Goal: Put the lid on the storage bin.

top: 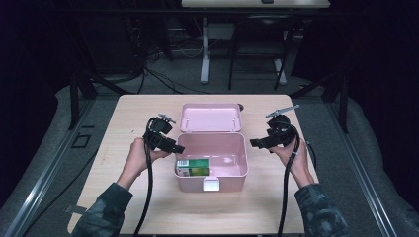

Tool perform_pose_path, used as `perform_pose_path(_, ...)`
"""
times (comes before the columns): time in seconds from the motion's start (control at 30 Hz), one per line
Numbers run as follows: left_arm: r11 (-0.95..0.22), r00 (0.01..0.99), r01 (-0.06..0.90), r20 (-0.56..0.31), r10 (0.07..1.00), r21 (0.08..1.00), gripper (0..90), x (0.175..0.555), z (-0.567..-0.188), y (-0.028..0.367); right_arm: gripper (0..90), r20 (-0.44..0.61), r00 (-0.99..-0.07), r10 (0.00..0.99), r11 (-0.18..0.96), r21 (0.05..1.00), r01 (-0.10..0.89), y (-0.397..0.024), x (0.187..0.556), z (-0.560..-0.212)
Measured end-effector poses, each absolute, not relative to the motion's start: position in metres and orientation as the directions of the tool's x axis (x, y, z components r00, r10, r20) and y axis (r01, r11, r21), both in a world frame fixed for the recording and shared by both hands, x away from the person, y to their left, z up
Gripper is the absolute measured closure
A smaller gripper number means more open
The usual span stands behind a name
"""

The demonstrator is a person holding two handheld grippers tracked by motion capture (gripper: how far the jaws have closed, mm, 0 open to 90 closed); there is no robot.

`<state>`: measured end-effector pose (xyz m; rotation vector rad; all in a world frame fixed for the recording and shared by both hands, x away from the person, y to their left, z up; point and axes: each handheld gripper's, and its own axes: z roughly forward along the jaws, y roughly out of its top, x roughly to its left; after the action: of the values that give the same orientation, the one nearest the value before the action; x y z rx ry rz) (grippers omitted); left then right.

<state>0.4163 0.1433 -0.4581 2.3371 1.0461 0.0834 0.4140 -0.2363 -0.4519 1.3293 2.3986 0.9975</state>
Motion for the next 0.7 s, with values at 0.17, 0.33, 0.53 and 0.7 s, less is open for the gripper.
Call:
perform_pose_path(0.17,-0.5,0.676,0.672,-0.175,0.716,0.547,59.1,0.415,-0.459,0.145,26.3,0.121,-0.571,0.812,0.352,0.679,0.644,-0.226,0.425,-0.446)
perform_pose_path(0.33,-0.497,0.669,0.674,-0.165,0.725,0.547,60.3,0.414,-0.458,0.143,34.0,0.136,-0.569,0.811,0.333,0.693,0.64,-0.216,0.438,-0.443)
perform_pose_path(0.53,-0.491,0.662,0.676,-0.16,0.732,0.55,60.2,0.412,-0.46,0.143,41.8,0.16,-0.556,0.816,0.304,0.699,0.647,-0.206,0.458,-0.444)
perform_pose_path(0.7,-0.48,0.655,0.682,-0.169,0.736,0.552,61.1,0.411,-0.46,0.143,48.4,0.17,-0.536,0.827,0.285,0.695,0.66,-0.199,0.476,-0.449)
